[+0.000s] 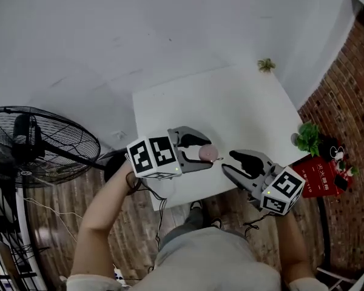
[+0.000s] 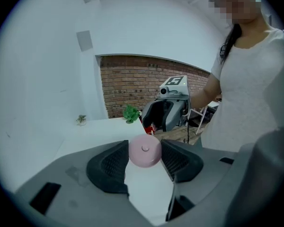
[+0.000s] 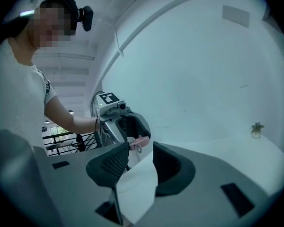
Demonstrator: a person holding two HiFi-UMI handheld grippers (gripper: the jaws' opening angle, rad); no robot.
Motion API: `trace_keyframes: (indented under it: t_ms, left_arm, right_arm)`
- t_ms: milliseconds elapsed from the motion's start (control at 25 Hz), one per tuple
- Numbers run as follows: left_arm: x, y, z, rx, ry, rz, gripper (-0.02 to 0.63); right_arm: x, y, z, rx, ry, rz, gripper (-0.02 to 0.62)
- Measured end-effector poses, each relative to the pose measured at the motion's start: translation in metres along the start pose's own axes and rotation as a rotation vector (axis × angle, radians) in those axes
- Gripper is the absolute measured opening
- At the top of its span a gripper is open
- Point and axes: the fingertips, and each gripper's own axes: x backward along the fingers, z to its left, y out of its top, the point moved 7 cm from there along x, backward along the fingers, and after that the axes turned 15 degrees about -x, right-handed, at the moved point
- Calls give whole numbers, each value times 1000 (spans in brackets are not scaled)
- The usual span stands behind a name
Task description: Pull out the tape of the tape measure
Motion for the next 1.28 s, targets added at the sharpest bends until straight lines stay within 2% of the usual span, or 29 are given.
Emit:
trace_keyframes:
  t_ms: [240,560,960,1280]
  left_arm:
    - [10,14,1,-50,-3,-2,218]
    - [17,26,-4,-75,-22,-21,218]
    - [18,31,-7,-85,-13,-11,218]
    - [15,20,-4,-31,-30,-1,218]
  right_arm:
    - [-6,15,10,66,98,67,112]
    - [-8,19,19,79,130,90,28]
    - [-2,19,23,59,135,68,8]
    - [14,18,15,25,105,43,8]
